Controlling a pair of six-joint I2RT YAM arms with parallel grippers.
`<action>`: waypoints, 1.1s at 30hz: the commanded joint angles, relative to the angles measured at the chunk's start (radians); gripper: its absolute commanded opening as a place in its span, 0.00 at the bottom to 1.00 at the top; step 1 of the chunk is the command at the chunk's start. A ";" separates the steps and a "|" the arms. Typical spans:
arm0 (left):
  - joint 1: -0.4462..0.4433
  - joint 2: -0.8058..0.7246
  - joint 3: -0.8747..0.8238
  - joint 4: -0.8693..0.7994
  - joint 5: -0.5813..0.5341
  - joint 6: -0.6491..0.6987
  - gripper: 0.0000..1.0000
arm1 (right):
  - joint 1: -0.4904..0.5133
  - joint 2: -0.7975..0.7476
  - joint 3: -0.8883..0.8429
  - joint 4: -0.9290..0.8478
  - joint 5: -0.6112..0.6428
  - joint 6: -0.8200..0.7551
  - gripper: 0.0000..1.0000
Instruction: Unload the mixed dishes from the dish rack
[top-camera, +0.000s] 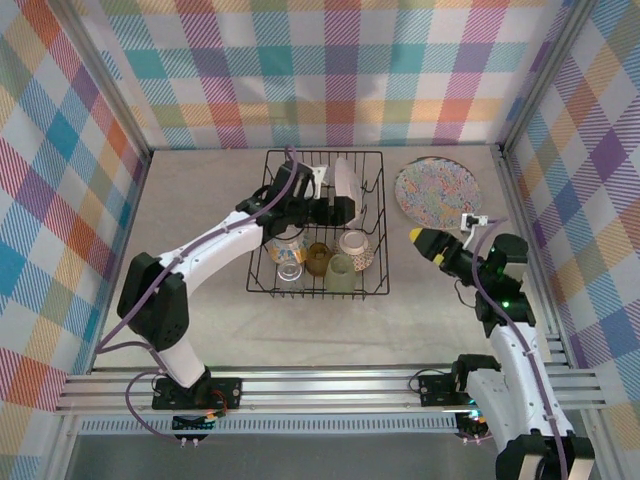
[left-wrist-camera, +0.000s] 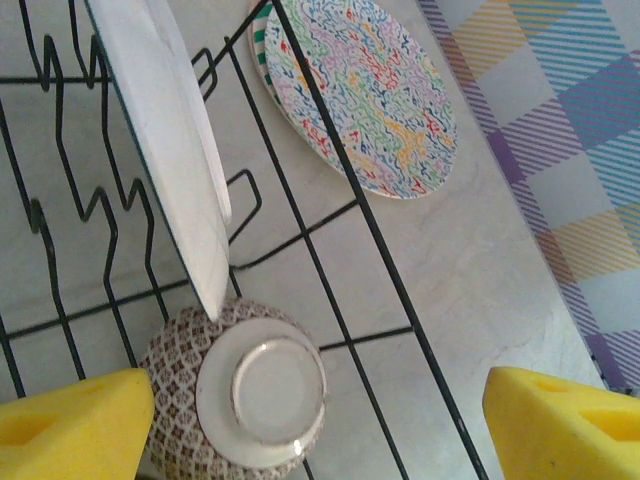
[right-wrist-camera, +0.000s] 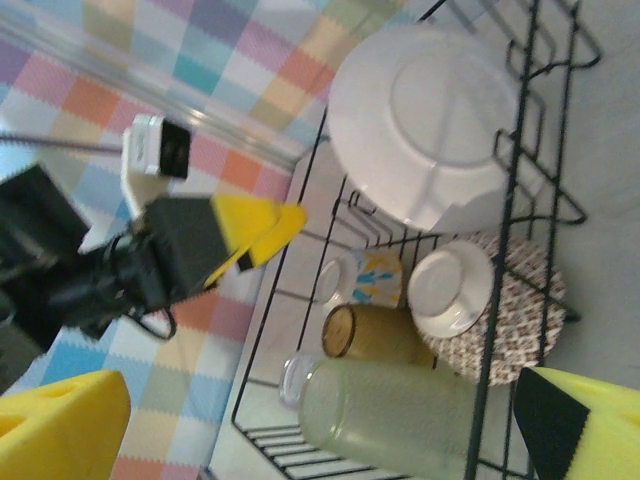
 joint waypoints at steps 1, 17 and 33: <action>0.012 0.054 0.071 0.000 -0.020 0.032 0.84 | 0.017 -0.018 -0.036 0.045 -0.062 -0.025 0.99; 0.062 0.220 0.194 0.023 -0.006 -0.004 0.70 | 0.029 -0.029 -0.090 0.107 -0.026 -0.008 0.99; 0.067 0.291 0.253 0.046 0.071 -0.041 0.40 | 0.029 -0.023 -0.108 0.132 -0.008 0.000 0.99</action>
